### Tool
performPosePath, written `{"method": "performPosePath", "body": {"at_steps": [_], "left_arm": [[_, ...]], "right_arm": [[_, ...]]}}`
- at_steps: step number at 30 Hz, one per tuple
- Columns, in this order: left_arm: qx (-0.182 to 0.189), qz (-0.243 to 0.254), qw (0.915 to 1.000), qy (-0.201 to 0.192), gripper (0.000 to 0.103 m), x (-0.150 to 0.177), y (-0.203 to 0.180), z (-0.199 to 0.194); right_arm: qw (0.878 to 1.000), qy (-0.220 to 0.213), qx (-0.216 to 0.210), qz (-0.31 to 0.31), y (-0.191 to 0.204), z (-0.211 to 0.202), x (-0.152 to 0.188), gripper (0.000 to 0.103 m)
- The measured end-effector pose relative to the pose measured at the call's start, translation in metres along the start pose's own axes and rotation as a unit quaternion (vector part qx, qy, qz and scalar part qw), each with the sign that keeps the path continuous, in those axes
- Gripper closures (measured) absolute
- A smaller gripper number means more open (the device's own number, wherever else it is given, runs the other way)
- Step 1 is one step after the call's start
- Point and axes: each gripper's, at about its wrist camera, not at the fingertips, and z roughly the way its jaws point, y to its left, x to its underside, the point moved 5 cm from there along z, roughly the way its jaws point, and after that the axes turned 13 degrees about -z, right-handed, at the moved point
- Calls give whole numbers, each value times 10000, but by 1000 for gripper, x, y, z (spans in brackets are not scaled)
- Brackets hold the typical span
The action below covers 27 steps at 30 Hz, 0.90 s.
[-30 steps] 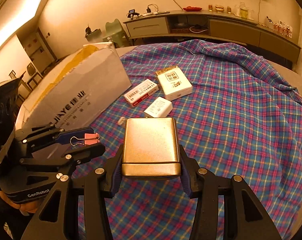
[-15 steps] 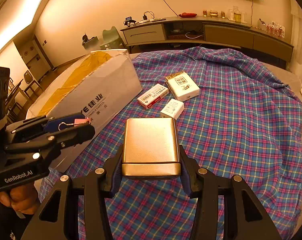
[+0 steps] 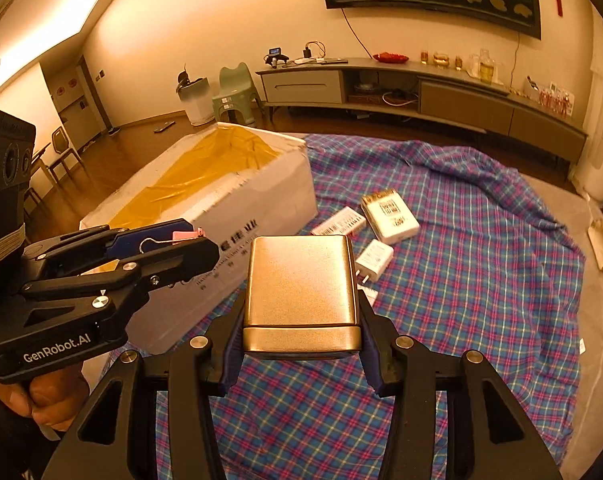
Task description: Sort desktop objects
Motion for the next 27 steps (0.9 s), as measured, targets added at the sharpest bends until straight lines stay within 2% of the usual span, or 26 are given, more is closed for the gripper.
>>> {"method": "performPosePath", "body": {"at_steps": [13, 27], "left_arm": [[113, -447, 9984, -341, 66, -23, 29, -33], [118, -926, 9942, -534, 66, -41, 57, -48]], "right_arm": [[9993, -203, 4, -330, 36, -15, -43, 53], [9965, -336, 27, -759, 68, -20, -87, 53]]}}
